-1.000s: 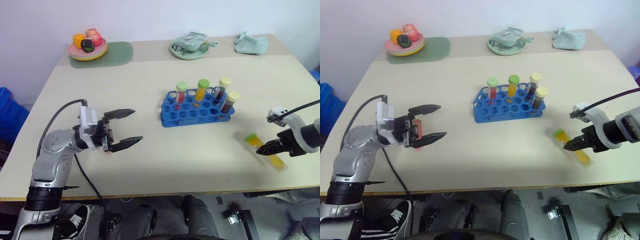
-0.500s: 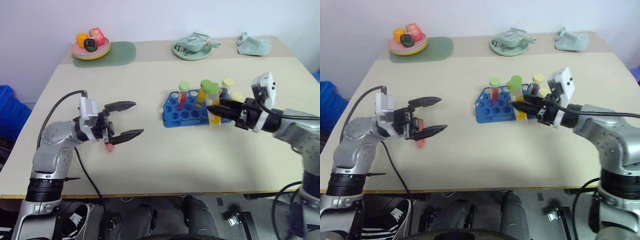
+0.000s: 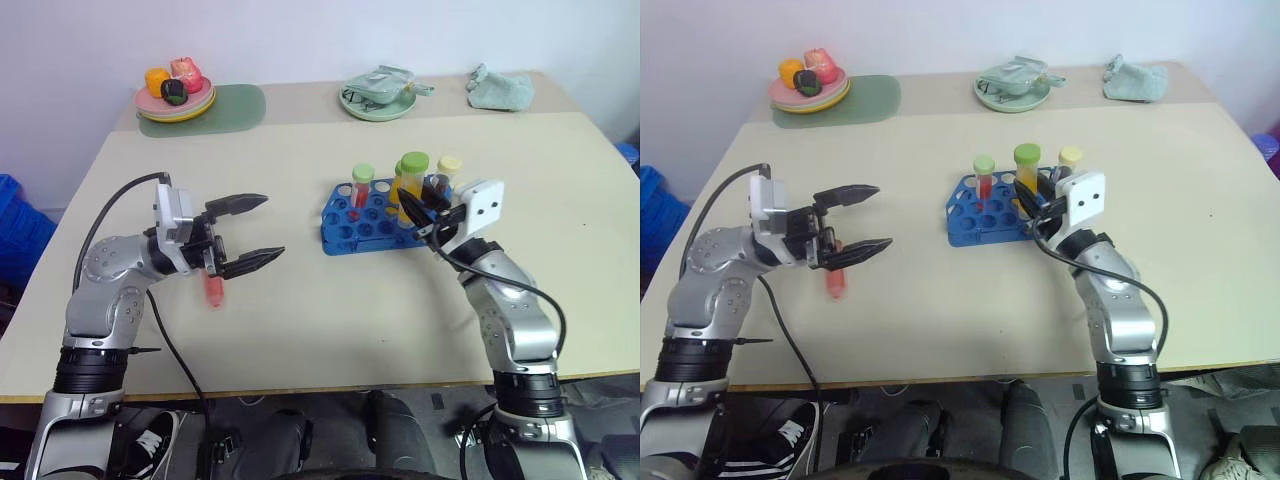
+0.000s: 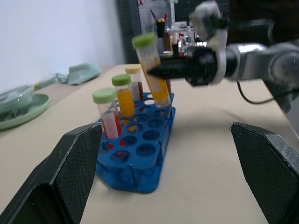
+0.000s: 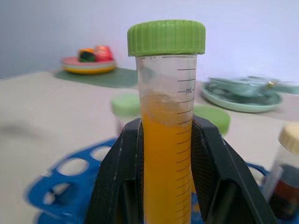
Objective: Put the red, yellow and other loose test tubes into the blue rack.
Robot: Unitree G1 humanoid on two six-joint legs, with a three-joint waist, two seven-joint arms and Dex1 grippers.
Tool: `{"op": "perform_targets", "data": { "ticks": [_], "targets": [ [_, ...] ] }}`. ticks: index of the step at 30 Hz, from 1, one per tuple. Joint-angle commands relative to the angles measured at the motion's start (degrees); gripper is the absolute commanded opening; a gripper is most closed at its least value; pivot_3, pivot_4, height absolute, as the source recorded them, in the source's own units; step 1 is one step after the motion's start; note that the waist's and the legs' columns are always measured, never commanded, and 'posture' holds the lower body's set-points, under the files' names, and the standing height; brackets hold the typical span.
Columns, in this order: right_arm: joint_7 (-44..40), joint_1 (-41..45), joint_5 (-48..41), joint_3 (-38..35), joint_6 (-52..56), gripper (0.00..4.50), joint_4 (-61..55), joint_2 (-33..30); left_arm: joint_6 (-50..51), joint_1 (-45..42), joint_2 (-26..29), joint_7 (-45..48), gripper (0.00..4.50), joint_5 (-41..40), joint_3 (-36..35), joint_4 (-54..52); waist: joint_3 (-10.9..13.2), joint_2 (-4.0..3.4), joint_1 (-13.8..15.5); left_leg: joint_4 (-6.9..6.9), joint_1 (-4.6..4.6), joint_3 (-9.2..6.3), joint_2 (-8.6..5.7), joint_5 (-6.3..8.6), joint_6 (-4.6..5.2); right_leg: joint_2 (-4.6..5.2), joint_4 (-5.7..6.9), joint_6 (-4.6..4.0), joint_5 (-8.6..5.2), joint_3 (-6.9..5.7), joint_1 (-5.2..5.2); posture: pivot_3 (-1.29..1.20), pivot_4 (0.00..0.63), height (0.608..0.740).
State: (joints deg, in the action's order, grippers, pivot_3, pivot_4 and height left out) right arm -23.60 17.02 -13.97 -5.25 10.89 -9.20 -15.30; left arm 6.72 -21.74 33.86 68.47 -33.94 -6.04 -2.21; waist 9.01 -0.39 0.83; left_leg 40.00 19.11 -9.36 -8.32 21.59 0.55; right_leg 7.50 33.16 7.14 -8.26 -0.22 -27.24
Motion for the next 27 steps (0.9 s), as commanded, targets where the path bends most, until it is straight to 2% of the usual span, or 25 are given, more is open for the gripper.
{"op": "perform_targets", "data": {
  "ticks": [1, 4, 8, 27],
  "targets": [
    [1.61, 1.32, 1.78, 0.44, -5.25, 0.76, 2.12, 1.48, -0.51, -0.78, 0.8, 0.61, 4.5, -0.16, -1.18, -0.31, 0.0, -0.01, -0.48, -0.01, 0.0, 0.0, 0.01, 0.0, 0.0, -0.02, 0.0, 0.0, 0.0, 0.0, -0.01, 0.0, 0.15, 0.74],
    [1.72, 1.21, 4.84, 2.07, -9.3, 0.76, 5.07, 1.25, -0.5, -0.28, 1.13, 0.83, 4.5, -0.04, -1.35, -0.73, 0.0, -0.01, -0.85, -0.04, -0.01, -0.01, 0.04, 0.0, -0.01, -0.07, -0.01, 0.0, 0.0, 0.0, -0.03, 0.0, 0.15, 0.74],
    [1.81, 1.91, 4.34, 1.35, -11.05, 0.76, 7.77, 1.33, 0.02, 0.31, 1.64, 0.91, 4.5, -0.45, -1.78, -1.12, 0.0, -0.01, -1.49, -0.04, -0.02, -0.04, 0.06, 0.01, -0.02, -0.09, -0.01, -0.01, 0.0, 0.0, -0.01, 0.0, 0.15, 0.74],
    [3.99, 0.7, 4.52, 3.33, -12.04, 0.76, 8.15, 5.05, 0.43, 0.56, 2.36, 1.1, 4.5, -0.65, -1.99, -1.44, 0.0, -0.02, -1.7, -0.06, -0.05, -0.05, 0.11, 0.04, -0.07, -0.15, 0.0, -0.01, -0.01, 0.01, -0.01, 0.0, 0.15, 0.74]
  ]
}}
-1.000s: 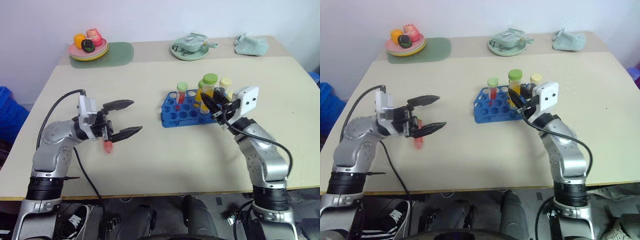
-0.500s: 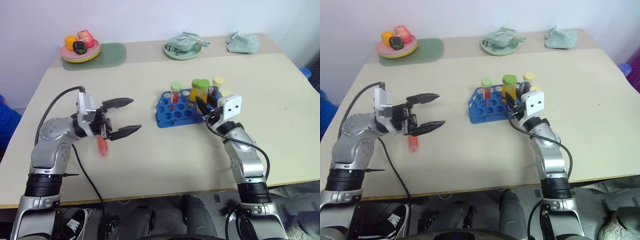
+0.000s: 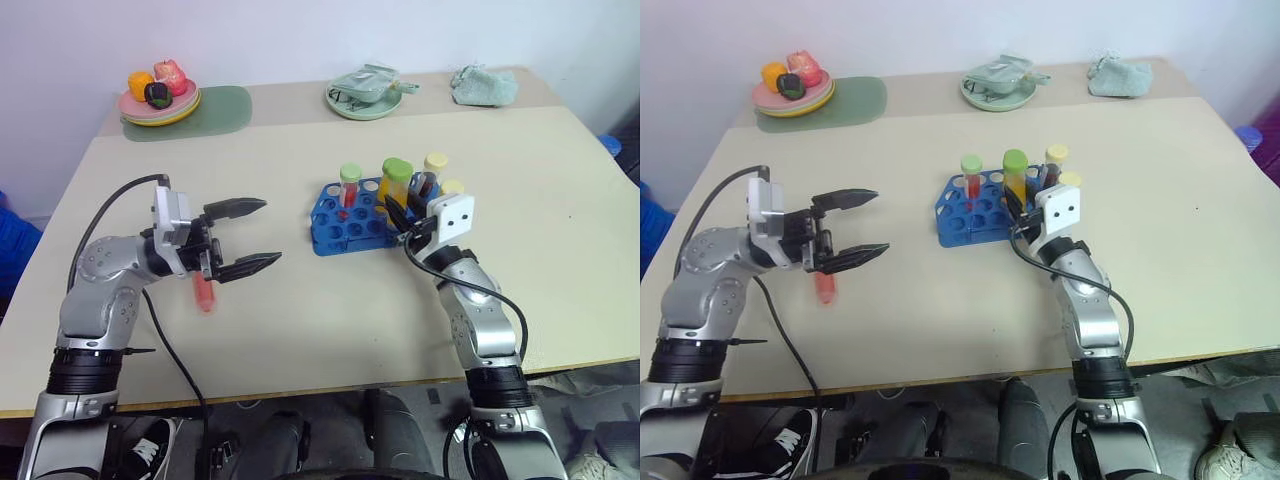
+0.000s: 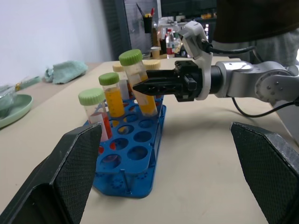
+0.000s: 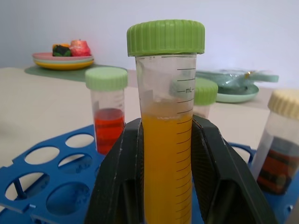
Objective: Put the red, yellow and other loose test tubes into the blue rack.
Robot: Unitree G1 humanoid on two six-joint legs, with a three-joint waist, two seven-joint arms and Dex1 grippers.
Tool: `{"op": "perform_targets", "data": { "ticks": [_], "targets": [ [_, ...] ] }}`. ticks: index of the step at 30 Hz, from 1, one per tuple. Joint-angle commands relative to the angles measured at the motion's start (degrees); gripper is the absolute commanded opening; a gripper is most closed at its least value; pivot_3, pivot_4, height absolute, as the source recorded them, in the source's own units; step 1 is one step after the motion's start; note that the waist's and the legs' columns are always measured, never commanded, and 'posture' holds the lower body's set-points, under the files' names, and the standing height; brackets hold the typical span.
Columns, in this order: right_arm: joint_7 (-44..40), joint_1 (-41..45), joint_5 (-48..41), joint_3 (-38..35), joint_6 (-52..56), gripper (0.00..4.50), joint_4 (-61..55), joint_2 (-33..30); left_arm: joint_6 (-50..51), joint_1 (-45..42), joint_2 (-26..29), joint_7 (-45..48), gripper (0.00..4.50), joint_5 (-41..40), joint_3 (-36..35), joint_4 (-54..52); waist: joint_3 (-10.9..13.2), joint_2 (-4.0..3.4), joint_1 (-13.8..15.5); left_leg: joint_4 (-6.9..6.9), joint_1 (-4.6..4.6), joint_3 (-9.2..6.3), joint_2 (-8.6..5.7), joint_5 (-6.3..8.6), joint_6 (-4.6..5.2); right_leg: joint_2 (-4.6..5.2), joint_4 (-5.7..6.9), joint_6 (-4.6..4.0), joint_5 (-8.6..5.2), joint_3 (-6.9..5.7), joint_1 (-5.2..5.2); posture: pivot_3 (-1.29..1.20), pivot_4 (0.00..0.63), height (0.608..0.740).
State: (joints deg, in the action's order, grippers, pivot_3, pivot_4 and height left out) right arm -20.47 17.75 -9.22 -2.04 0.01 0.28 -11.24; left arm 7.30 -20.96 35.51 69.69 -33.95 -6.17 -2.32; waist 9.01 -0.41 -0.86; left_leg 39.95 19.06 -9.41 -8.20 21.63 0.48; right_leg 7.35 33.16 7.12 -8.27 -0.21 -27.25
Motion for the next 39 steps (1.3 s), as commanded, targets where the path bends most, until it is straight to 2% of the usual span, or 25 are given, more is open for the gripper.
{"op": "perform_targets", "data": {
  "ticks": [1, 5, 7, 13, 14, 19, 28, 30, 33, 35, 37, 39],
  "targets": [
    [1.12, -0.07, -0.29, -0.13, -1.33, 0.76, -1.22, 1.14, -0.11, -0.29, 0.74, -0.16, 4.5, -0.67, -1.84, -1.36, 0.0, 0.0, 0.0, 0.0, 0.0, 0.0, 0.0, 0.0, 0.0, 0.0, 0.0, 0.0, 0.0, 0.0, 0.0, 0.0, 0.15, 0.74],
    [2.36, -0.28, -1.31, -1.94, -0.62, 0.76, -0.98, 1.29, 0.11, -0.73, 0.95, -0.19, 4.5, -0.65, -1.72, -1.55, 0.0, 0.0, 0.07, 0.0, 0.0, 0.0, 0.0, 0.0, -0.01, 0.0, 0.0, 0.0, 0.0, 0.0, 0.0, 0.0, 0.15, 0.74],
    [-0.23, -0.85, -6.78, -3.27, 1.42, 0.76, -1.89, 2.1, 0.25, -0.86, 0.96, -0.28, 4.5, -0.66, -1.62, -1.71, 0.0, 0.0, 0.14, 0.0, 0.01, 0.0, 0.0, 0.0, -0.01, 0.0, 0.0, 0.0, 0.0, 0.0, 0.0, 0.0, 0.15, 0.74],
    [-0.12, -1.14, -6.75, -3.36, 2.34, 3.73, -3.55, 1.19, 0.44, -1.21, 0.81, -0.27, 4.5, -0.71, -1.35, -1.71, 0.0, -0.01, 0.0, 0.0, 0.0, -0.01, 0.01, 0.0, -0.01, -0.01, 0.0, 0.0, 0.0, 0.0, 0.0, 0.0, 0.15, 0.74],
    [-0.23, -1.13, -6.95, -3.42, 2.65, 4.35, -3.95, 1.04, 0.45, -1.19, 0.82, -0.23, 4.5, -0.69, -1.32, -1.73, 0.0, -0.01, 0.0, 0.0, 0.0, -0.01, 0.01, 0.01, -0.01, -0.02, 0.0, 0.0, 0.0, 0.0, 0.0, 0.0, 0.15, 0.74],
    [-4.51, -2.32, -9.49, -3.8, 5.15, 4.45, -8.44, -2.59, 0.47, -1.0, 0.89, 0.07, 4.5, -0.38, -1.2, -1.81, 0.0, -0.01, 0.2, 0.01, 0.01, -0.01, 0.01, 0.01, -0.01, -0.02, -0.01, 0.0, 0.0, 0.0, 0.01, 0.0, 0.15, 0.74],
    [-16.2, -4.53, -18.13, -10.33, 12.59, 4.45, -16.56, -18.67, 0.72, -0.16, 1.38, 0.62, 4.5, -0.76, -1.63, -2.17, 0.01, -0.01, 0.3, 0.01, 0.03, -0.01, 0.01, 0.01, 0.0, -0.01, -0.06, 0.0, 0.0, 0.0, 0.02, 0.0, 0.15, 0.74],
    [-19.19, -2.55, -23.11, -13.69, 17.02, 4.45, -17.21, -23.34, 0.33, -0.2, 1.38, 0.07, 4.5, -0.2, -1.71, -2.1, 0.01, -0.01, 0.31, 0.01, 0.03, -0.01, 0.01, 0.02, 0.0, -0.01, -0.07, 0.0, 0.0, 0.01, 0.04, 0.0, 0.15, 0.74],
    [-27.24, 0.29, -35.13, -17.78, 27.33, 4.45, -17.2, -31.69, 0.75, -0.05, 1.69, -0.96, 4.5, 0.08, -1.94, -2.79, 0.02, -0.03, 0.44, 0.03, 0.06, 0.02, 0.0, 0.03, 0.02, 0.03, -0.08, 0.0, 0.0, 0.01, 0.04, 0.0, 0.15, 0.74],
    [-32.27, 1.37, -39.61, -18.2, 31.77, 4.45, -17.09, -36.12, 1.21, 0.19, 2.3, -1.79, 4.5, 0.27, -2.31, -3.45, 0.02, -0.03, 0.61, 0.03, 0.06, 0.0, 0.01, 0.03, 0.03, 0.03, -0.11, 0.0, 0.0, 0.01, 0.04, 0.0, 0.15, 0.74],
    [-36.23, 3.31, -40.5, -16.2, 33.58, 4.45, -17.05, -39.13, 3.33, 0.76, 4.33, -2.25, 4.5, -0.35, -3.05, -4.72, 0.01, 0.0, 0.71, 0.03, 0.05, -0.01, 0.03, 0.03, 0.03, 0.02, -0.12, 0.0, 0.0, 0.01, 0.05, 0.0, 0.15, 0.74],
    [-38.31, 6.02, -44.19, -15.15, 37.54, 4.45, -16.68, -40.29, 6.87, 1.52, 6.46, -4.2, 4.5, -1.17, -3.89, -6.94, 0.02, 0.0, 0.55, 0.02, 0.06, 0.03, 0.04, 0.04, 0.05, 0.02, -0.12, 0.0, 0.0, 0.01, 0.05, 0.0, 0.15, 0.74]
  ]
}}
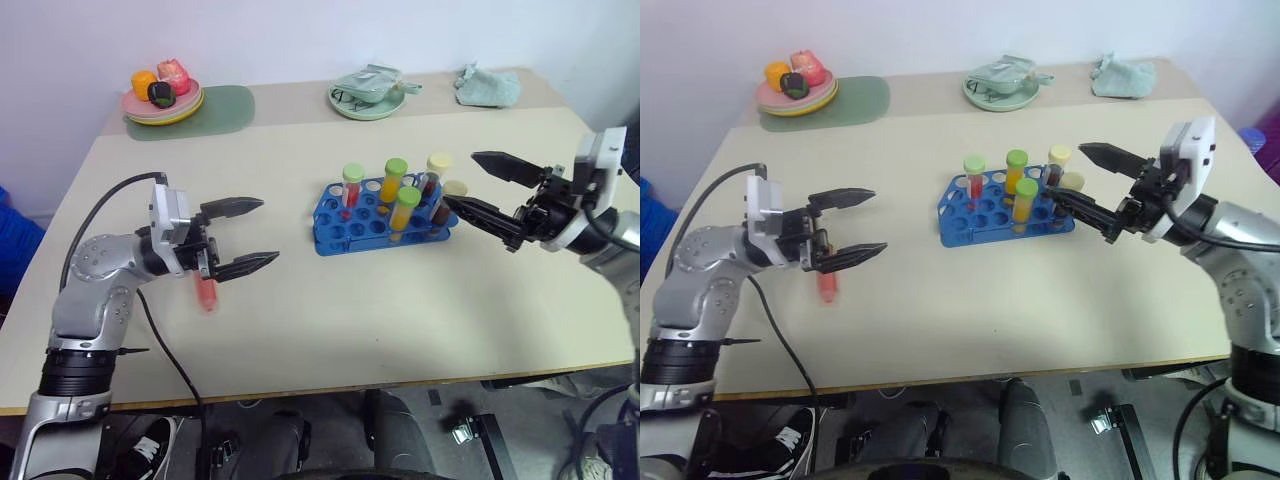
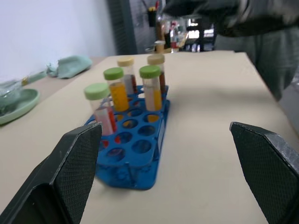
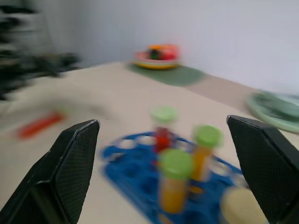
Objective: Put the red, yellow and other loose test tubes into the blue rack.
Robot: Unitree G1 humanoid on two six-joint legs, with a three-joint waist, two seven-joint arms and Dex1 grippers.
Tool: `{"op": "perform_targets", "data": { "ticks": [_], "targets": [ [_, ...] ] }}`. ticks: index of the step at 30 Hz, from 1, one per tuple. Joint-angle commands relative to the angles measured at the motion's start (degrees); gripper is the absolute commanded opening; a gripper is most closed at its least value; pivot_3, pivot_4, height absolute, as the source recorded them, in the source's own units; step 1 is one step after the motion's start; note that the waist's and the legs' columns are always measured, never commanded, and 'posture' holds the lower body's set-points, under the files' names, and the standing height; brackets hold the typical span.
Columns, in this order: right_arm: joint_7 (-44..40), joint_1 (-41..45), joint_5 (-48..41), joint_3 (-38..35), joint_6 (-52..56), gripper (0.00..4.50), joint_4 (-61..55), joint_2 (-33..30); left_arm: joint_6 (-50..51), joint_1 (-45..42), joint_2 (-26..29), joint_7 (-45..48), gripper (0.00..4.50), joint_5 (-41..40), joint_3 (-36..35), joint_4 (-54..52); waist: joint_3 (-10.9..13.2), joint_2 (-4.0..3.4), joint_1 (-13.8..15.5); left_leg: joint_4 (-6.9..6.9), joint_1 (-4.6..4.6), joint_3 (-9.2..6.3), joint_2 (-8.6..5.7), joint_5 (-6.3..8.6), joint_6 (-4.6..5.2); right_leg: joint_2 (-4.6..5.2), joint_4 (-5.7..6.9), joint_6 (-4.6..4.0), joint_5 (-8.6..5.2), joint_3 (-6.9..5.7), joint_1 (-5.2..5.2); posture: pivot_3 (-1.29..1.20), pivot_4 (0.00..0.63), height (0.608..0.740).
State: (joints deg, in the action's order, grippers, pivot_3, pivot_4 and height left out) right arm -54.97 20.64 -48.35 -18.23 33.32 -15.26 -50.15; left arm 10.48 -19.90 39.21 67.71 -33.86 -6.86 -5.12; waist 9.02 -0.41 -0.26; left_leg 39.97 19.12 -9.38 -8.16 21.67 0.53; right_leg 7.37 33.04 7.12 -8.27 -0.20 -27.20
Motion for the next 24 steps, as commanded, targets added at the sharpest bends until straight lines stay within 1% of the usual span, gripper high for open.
{"op": "perform_targets", "data": {
  "ticks": [1, 3, 5, 6, 10, 11, 13, 14, 16, 18, 21, 22, 24],
  "targets": [
    [-5.11, 4.21, -4.84, 1.97, 4.32, 4.45, -0.84, -1.6, 4.3, 1.32, 3.7, -3.46, 4.5, -0.55, -3.73, -5.59, 0.01, 0.01, -0.16, 0.0, 0.01, 0.01, 0.0, 0.01, 0.02, 0.01, 0.01, 0.0, 0.0, 0.0, -0.01, 0.0, 0.15, 0.74],
    [-9.21, 4.74, -1.99, 4.2, 2.1, 4.45, 0.11, -2.12, 6.76, 3.98, 5.46, -7.27, 4.5, 0.57, -5.19, -9.87, 0.01, 0.0, -0.14, 0.0, 0.02, 0.01, 0.0, 0.01, 0.02, 0.01, 0.01, 0.0, 0.0, 0.0, -0.02, 0.0, 0.15, 0.74],
    [-12.27, 5.23, 0.74, 6.26, -0.68, 4.45, 1.59, -1.53, 9.05, 7.25, 6.83, -15.04, 4.5, 5.64, -7.25, -14.57, 0.01, 0.01, 0.04, 0.0, 0.03, 0.01, 0.0, 0.03, 0.04, 0.01, 0.0, 0.0, 0.0, 0.0, -0.03, 0.0, 0.15, 0.74],
    [-12.79, 5.77, 1.15, 6.97, -1.03, 4.45, 2.1, -0.97, 11.1, 8.75, 7.46, -17.42, 4.5, 6.14, -8.14, -16.83, 0.01, 0.01, 0.22, 0.0, 0.04, 0.01, 0.0, 0.04, 0.05, 0.01, -0.01, 0.0, 0.0, 0.0, -0.02, 0.0, 0.15, 0.74],
    [-14.6, 7.43, 3.74, 9.67, -4.3, 4.45, 3.98, 2.02, 27.47, 12.52, 9.4, -27.9, 4.5, 2.41, -11.21, -28.66, 0.02, 0.02, 1.09, 0.02, 0.05, 0.05, -0.01, 0.04, 0.05, 0.01, 0.01, 0.01, 0.0, 0.01, -0.04, 0.0, 0.15, 0.74],
    [-15.02, 7.66, 4.09, 10.1, -4.62, 4.45, 3.96, 2.5, 30.41, 12.71, 9.84, -30.35, 4.5, 2.98, -11.52, -30.86, 0.03, 0.03, 1.29, 0.02, 0.04, 0.05, -0.01, 0.04, 0.05, 0.01, 0.02, 0.01, 0.0, 0.01, -0.03, 0.0, 0.15, 0.74],
    [-15.28, 8.14, 4.59, 10.54, -4.96, 4.45, 4.07, 3.27, 39.91, 11.7, 9.44, -37.4, 4.5, 3.13, -12.2, -34.04, 0.03, 0.03, 1.55, 0.06, 0.07, 0.01, -0.02, 0.04, 0.04, 0.02, 0.03, 0.01, 0.0, 0.01, -0.02, 0.0, 0.15, 0.74],
    [-15.83, 8.14, 4.89, 10.69, -5.28, 4.45, 4.12, 3.33, 43.58, 10.91, 9.59, -41.28, 4.5, 5.35, -11.75, -35.27, 0.03, 0.03, 1.66, 0.07, 0.06, 0.02, -0.02, 0.04, 0.04, 0.02, 0.03, 0.01, 0.0, 0.0, -0.02, 0.0, 0.15, 0.74],
    [-16.28, 8.37, 5.28, 10.64, -5.3, 4.45, 4.54, 3.35, 52.5, 8.26, 7.6, -46.78, 4.5, 4.82, -13.07, -36.46, 0.03, 0.03, 1.86, 0.07, 0.03, 0.03, -0.03, 0.04, 0.03, 0.01, 0.04, 0.01, 0.0, 0.01, -0.01, 0.0, 0.15, 0.74],
    [-16.95, 8.39, 5.58, 10.45, -5.05, 4.45, 4.67, 2.83, 62.17, 4.56, 4.25, -50.56, 4.5, 3.08, -15.02, -37.81, 0.03, 0.03, 2.12, 0.07, 0.01, 0.02, -0.02, 0.04, 0.02, 0.01, 0.06, 0.01, 0.0, 0.01, -0.02, 0.0, 0.15, 0.74],
    [-18.51, 7.9, 5.98, 10.17, -4.82, 4.45, 4.65, 1.59, 77.22, -0.86, 0.33, -55.11, 4.5, 4.95, -15.46, -40.32, 0.02, 0.04, 2.49, 0.1, 0.03, 0.02, -0.02, 0.05, 0.0, 0.0, 0.08, 0.01, 0.0, 0.0, -0.01, 0.0, 0.15, 0.74],
    [-18.9, 7.77, 6.15, 10.16, -4.76, 4.45, 4.62, 1.3, 80.07, -1.85, -0.84, -55.98, 4.5, 5.01, -16.01, -40.04, 0.02, 0.04, 2.52, 0.1, 0.03, 0.02, -0.03, 0.05, 0.0, 0.0, 0.08, 0.01, 0.0, 0.0, -0.01, 0.0, 0.15, 0.74],
    [-19.9, 7.32, 6.38, 10.12, -4.45, 4.45, 4.64, 0.43, 82.01, -2.7, -4.18, -59.53, 4.5, 5.3, -17.8, -37.35, 0.02, 0.04, 2.47, 0.1, 0.03, 0.01, -0.03, 0.05, -0.02, 0.0, 0.08, 0.0, 0.0, 0.0, -0.02, 0.0, 0.15, 0.74]
  ]
}}
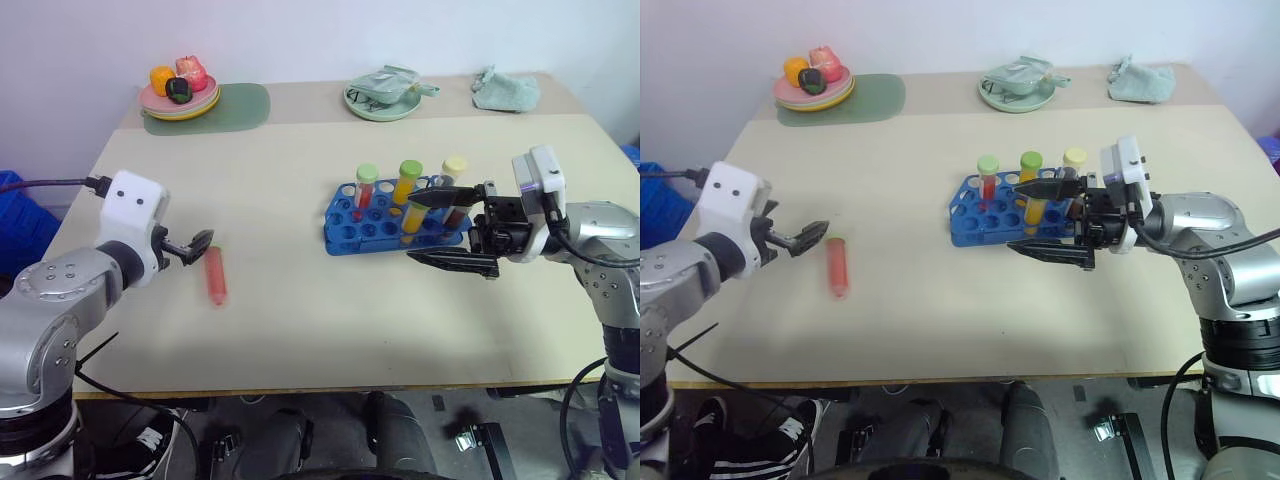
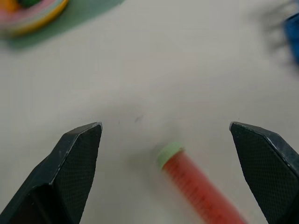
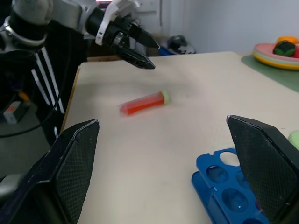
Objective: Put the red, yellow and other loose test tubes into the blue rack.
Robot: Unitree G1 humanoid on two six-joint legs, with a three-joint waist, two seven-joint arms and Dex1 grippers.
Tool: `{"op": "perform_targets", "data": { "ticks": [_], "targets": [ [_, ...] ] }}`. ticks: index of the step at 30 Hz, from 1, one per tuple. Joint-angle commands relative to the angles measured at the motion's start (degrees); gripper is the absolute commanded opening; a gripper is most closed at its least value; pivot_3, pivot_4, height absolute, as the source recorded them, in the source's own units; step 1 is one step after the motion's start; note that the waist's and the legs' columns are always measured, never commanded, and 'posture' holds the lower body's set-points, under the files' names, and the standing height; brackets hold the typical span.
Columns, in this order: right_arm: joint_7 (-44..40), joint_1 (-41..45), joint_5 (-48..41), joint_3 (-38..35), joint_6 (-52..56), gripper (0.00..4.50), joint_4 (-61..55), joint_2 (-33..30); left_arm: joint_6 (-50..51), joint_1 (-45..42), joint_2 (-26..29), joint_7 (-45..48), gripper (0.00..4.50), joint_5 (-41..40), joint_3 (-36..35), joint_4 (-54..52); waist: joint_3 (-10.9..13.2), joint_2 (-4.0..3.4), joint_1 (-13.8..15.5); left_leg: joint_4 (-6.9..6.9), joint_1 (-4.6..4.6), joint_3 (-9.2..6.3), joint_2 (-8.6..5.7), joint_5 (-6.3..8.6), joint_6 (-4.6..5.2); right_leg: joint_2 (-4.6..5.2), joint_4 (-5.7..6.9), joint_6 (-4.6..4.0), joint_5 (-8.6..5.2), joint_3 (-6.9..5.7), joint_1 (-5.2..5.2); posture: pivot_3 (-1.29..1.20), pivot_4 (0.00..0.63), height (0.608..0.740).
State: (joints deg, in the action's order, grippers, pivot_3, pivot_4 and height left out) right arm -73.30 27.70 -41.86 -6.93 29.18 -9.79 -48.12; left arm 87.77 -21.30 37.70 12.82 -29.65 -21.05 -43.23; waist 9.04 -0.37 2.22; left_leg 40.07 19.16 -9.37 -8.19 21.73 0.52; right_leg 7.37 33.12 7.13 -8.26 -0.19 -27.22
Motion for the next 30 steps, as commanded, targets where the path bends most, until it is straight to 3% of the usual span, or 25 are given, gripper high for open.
{"op": "perform_targets", "data": {
  "ticks": [1, 4, 11, 17, 20, 21, 30],
  "targets": [
    [-2.24, -0.08, 0.14, -1.23, -0.5, 4.45, -0.83, -2.09, 4.73, -0.82, -4.61, -6.51, 4.5, 0.13, -4.93, 2.38, 0.0, 0.0, -0.01, -0.01, -0.02, 0.0, 0.0, 0.01, -0.02, 0.0, 0.0, 0.0, 0.0, 0.0, 0.0, 0.0, 0.15, 0.74],
    [-3.61, -0.32, 0.62, -1.26, -0.44, 4.45, -0.63, -3.27, 4.73, 0.26, -8.14, -12.26, 4.5, -4.45, -6.33, 5.96, 0.0, 0.0, -0.11, -0.02, -0.05, -0.01, 0.04, 0.03, -0.09, -0.04, 0.0, -0.01, 0.0, 0.0, -0.02, 0.0, 0.15, 0.74],
    [-7.23, -0.08, -0.2, -1.91, 1.09, 4.45, -0.33, -6.23, 4.73, -1.33, -5.27, -29.73, 4.5, -25.85, -6.64, 17.48, 0.01, 0.03, 0.12, 0.03, -0.05, -0.04, 0.02, 0.04, -0.11, -0.02, 0.02, 0.0, 0.0, 0.01, 0.0, 0.0, 0.15, 0.74],
    [-7.22, -0.68, 0.26, -1.65, 0.54, 4.45, -0.97, -5.7, 4.73, -10.42, -0.58, -53.67, 4.5, -53.53, -2.73, 36.47, 0.0, 0.05, 0.05, 0.05, -0.07, -0.07, 0.03, 0.03, -0.13, -0.02, 0.09, 0.0, 0.0, 0.02, -0.01, 0.0, 0.15, 0.74],
    [-6.62, -1.84, 0.45, -1.61, 0.15, 4.45, -1.82, -5.09, -5.89, -10.55, 8.78, -68.64, 4.5, -76.72, 7.88, 42.41, 0.0, 0.05, -0.2, 0.02, -0.11, -0.07, 0.03, 0.06, -0.17, -0.05, 0.11, -0.01, -0.01, 0.06, -0.06, 0.0, 0.15, 0.74],
    [-6.46, -2.04, 0.43, -1.63, 0.14, 4.45, -1.97, -5.03, -8.7, -10.43, 10.87, -71.24, 4.5, -80.99, 10.49, 42.82, 0.01, 0.05, -0.2, 0.0, -0.13, -0.07, 0.04, 0.07, -0.19, -0.07, 0.15, -0.01, -0.01, 0.09, -0.08, 0.0, 0.15, 0.74],
    [-6.07, -2.6, 0.59, -1.83, -0.26, 4.45, -2.18, -5.12, -11.84, -13.72, 12.5, -73.76, 4.5, -83.35, 17.11, 47.87, 0.0, 0.02, 0.05, 0.01, -0.32, 0.0, 0.01, 0.07, -0.19, -0.11, 0.09, -0.02, -0.01, 0.17, 0.06, 0.0, 0.15, 0.74]
  ]
}}
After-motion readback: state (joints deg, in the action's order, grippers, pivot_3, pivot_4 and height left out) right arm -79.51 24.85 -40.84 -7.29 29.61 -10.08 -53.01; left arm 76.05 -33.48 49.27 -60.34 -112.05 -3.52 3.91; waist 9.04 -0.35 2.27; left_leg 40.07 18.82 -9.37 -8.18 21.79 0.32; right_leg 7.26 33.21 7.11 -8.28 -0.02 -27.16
